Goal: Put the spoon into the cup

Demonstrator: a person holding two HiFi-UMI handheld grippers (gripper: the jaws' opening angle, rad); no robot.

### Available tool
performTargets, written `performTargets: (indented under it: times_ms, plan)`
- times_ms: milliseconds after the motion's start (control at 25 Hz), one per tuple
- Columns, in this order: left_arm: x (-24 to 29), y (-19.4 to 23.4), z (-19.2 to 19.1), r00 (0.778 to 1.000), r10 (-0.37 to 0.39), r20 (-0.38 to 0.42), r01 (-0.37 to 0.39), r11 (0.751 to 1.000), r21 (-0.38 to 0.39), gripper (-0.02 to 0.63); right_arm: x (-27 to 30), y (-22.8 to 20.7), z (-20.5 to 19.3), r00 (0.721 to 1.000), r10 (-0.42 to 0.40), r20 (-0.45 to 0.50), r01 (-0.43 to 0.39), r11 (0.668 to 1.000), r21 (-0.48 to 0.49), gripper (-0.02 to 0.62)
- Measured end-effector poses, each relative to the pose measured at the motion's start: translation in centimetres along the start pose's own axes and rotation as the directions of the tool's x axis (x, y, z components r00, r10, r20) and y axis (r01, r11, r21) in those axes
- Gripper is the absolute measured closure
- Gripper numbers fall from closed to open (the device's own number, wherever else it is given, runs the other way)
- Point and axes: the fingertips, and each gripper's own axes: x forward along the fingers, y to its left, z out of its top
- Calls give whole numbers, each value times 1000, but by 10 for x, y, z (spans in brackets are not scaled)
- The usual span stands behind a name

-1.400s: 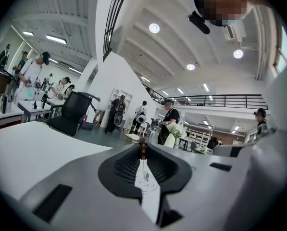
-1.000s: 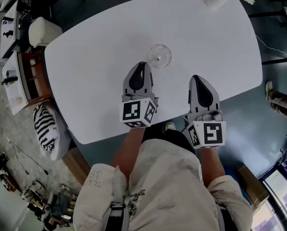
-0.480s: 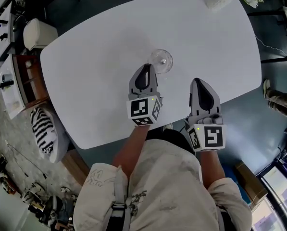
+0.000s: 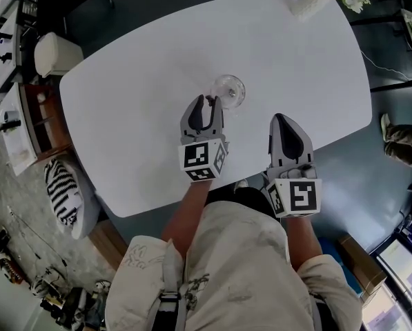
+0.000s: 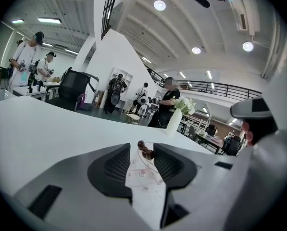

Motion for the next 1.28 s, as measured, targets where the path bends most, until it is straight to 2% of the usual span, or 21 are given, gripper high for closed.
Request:
performTargets:
  times_ms: [360,720,1000,1280]
  plan:
    - [-32,-14,23,999,4,43,-6,998,55,469,-18,0,21,998,6,60,-6,1000,-2,607]
    - [-72,-38,55,990,44,137,-60,991,116,469,-28,-18,47,990,42,137,-40,999,-19,607]
    - [-107,-67,98,966,80,248,-131,972,197,469,-35,-34,74,974,105,200,-99,994,-44,607]
    - [-141,-94,142,923,128,362,-226,944,240,469,-47,-56,112,946,158,284,-138,986,-90,607]
